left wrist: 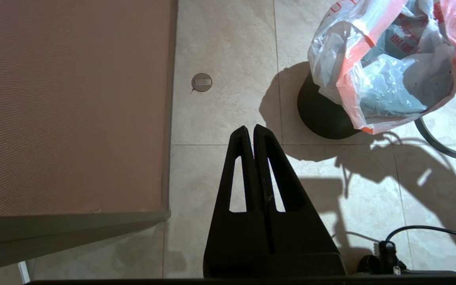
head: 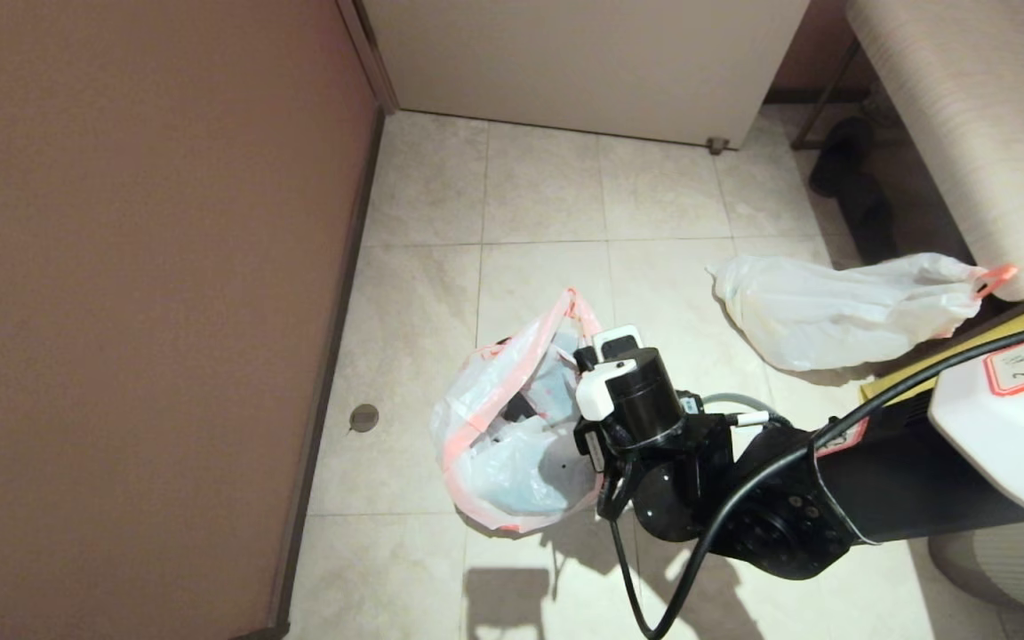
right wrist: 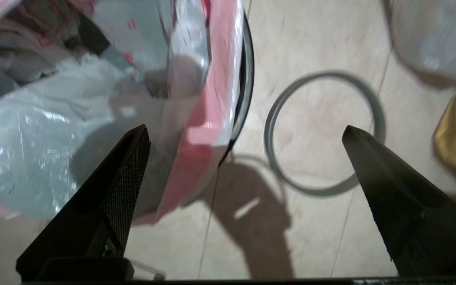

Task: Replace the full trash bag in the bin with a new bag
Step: Put the new garbage bag on the trash can

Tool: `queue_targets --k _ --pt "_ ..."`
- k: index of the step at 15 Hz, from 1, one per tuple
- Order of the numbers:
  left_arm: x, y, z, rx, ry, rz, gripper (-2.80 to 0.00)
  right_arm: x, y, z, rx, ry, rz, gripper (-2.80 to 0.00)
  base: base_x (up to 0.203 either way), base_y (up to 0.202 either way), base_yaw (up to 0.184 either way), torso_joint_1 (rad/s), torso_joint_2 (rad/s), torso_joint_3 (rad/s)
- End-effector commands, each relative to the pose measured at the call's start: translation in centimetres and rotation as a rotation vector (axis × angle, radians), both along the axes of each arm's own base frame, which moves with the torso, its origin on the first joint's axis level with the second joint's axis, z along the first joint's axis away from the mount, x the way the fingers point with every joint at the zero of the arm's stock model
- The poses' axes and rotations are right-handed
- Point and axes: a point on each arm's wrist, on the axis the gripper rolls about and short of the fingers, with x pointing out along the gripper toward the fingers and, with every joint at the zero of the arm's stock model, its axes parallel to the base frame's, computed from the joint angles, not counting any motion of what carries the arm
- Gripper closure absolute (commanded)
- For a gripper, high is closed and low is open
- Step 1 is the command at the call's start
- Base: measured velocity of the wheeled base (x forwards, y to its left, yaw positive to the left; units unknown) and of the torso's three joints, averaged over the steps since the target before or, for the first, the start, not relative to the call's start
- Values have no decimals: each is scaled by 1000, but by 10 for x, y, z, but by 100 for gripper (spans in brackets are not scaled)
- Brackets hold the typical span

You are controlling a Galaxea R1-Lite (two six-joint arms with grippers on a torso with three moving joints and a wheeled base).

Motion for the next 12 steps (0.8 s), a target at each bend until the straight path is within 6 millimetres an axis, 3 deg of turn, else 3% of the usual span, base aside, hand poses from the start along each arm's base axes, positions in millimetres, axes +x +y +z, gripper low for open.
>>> queue_targets --k 1,5,8,12 --pt "0 0 0 -1 1 1 0 -16 -13 3 196 198 -54 -280 0 0 0 0 0 0" --pt "0 0 0 -1 1 1 0 -6 -17 -30 279 392 -94 -280 0 0 0 0 0 0" --pt "0 0 0 -1 1 1 0 1 -13 -27 573 527 -34 -280 0 0 0 0 0 0" --pt "0 0 0 -1 1 1 0 17 4 -25 642 509 -38 -280 0 0 0 0 0 0"
